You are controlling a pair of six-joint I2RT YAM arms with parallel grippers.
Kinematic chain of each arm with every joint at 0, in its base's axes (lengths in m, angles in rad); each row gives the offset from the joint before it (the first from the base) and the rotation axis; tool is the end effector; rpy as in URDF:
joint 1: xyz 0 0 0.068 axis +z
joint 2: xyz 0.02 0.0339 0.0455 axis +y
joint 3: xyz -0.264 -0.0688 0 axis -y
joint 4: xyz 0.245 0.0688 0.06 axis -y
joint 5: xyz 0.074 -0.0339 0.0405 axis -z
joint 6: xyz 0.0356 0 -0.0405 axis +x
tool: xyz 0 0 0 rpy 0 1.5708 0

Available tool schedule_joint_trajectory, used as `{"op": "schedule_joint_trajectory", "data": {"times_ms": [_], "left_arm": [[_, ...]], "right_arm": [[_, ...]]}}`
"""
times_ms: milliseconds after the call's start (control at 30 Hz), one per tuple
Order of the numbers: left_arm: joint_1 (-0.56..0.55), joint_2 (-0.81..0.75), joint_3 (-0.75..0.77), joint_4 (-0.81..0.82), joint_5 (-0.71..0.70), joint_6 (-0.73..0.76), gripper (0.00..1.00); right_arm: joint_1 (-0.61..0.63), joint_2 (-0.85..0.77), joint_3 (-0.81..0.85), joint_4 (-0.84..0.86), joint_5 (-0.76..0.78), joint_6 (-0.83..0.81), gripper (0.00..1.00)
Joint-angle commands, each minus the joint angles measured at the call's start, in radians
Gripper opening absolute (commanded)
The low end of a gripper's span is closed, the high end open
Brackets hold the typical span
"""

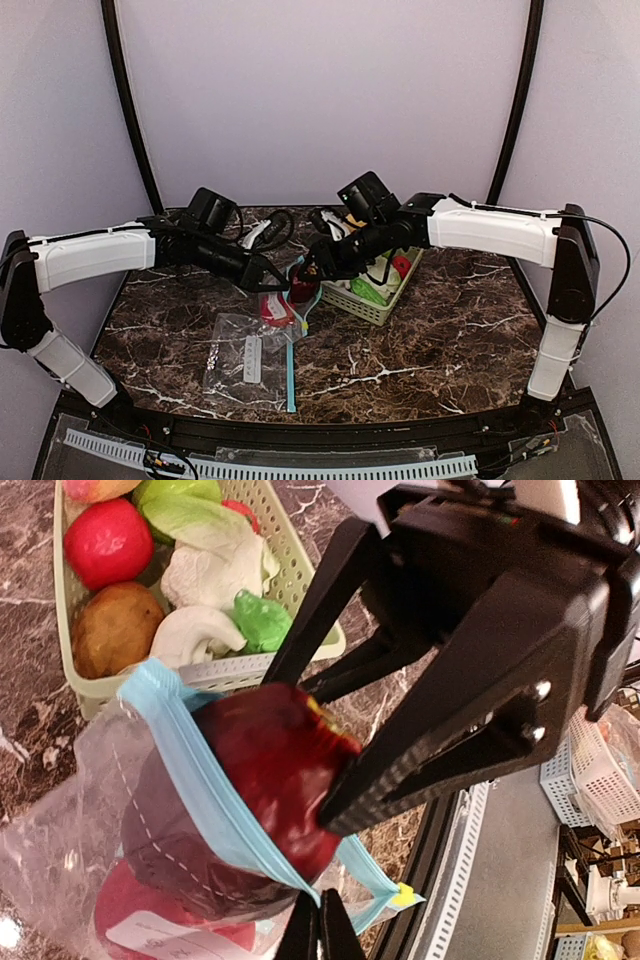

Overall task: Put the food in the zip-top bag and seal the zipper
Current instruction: Adjust the zipper food storage bag at the center of the board.

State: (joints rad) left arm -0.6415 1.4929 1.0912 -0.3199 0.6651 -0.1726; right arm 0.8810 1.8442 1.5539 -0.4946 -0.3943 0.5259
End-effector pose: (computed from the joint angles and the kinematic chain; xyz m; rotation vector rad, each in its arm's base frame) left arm 0.2472 -0.2121 0.2687 0.9057 2.2074 -1.1696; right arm 0.2560 0.3318 0.2795 -0.6646 2.4967 1.0826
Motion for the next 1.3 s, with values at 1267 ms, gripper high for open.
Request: {"op": "schedule_joint_trajectory", "data": {"times_ms": [1267], "left_arm": [[-0.175,-0.04,-0.191,0.396,-0.345,-0.358,0.23]], "right_arm": [[0.032,-0.224,-0.196,0.058,0.092,-0.022,0.43]]}}
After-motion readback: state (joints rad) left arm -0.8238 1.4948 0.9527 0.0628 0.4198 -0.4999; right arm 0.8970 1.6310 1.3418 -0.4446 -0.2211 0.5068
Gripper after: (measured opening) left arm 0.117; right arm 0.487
